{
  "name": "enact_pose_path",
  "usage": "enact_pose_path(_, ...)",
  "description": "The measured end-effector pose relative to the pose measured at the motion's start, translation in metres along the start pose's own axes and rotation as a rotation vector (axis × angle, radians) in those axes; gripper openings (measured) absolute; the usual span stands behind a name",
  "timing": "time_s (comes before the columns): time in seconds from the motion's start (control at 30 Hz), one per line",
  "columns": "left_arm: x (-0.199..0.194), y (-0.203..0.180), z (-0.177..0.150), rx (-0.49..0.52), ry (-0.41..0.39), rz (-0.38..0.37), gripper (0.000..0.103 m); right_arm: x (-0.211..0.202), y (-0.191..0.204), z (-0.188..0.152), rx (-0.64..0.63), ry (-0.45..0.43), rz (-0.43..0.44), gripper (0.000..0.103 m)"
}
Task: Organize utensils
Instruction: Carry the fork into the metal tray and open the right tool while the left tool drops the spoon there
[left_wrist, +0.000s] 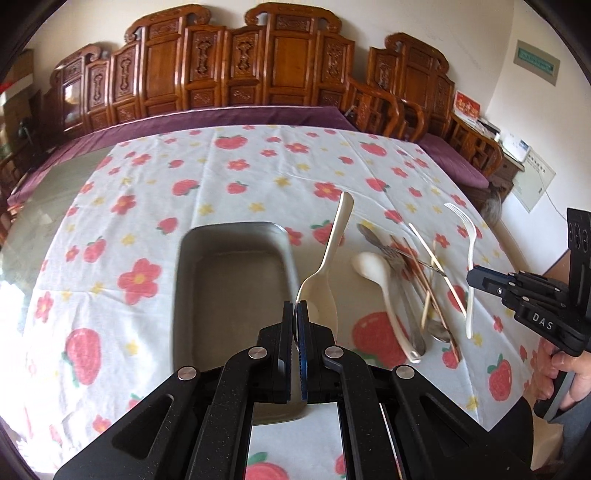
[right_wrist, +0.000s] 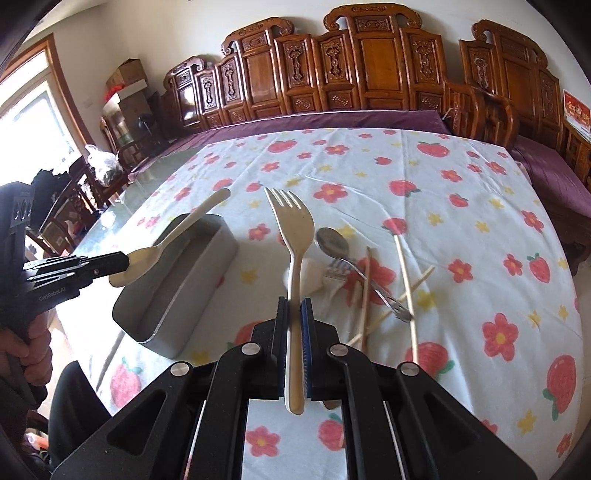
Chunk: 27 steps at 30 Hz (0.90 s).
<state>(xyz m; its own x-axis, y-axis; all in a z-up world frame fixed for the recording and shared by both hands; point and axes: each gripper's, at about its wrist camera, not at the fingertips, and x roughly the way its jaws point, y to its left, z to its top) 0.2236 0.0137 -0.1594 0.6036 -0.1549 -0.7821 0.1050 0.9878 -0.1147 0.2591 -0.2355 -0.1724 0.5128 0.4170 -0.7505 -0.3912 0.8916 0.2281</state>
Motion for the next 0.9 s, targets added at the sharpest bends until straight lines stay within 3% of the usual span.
enact_pose_path(0.2, -0.003, 0.033, -0.004, -0.033, -0.013, 0.059, 0.002, 0.008, 0.033, 0.012, -0.025, 0.002, 0.032, 0.008)
enact_pose_path(0.43, 0.012, 0.052, -0.023, -0.054, 0.035, 0.116, 0.002, 0.018, 0.068, 0.018, -0.053, 0.003, 0.072, 0.008)
enact_pose_path(0.73, 0.034, 0.055, -0.03, -0.05, 0.105, 0.107, 0.002, 0.037, 0.097, 0.023, -0.072, 0.03, 0.101, 0.008)
enact_pose_path(0.9, 0.029, 0.054, -0.029, -0.048, 0.103, 0.085, 0.003, 0.05, 0.107, 0.025, -0.079, 0.049, 0.114, 0.008)
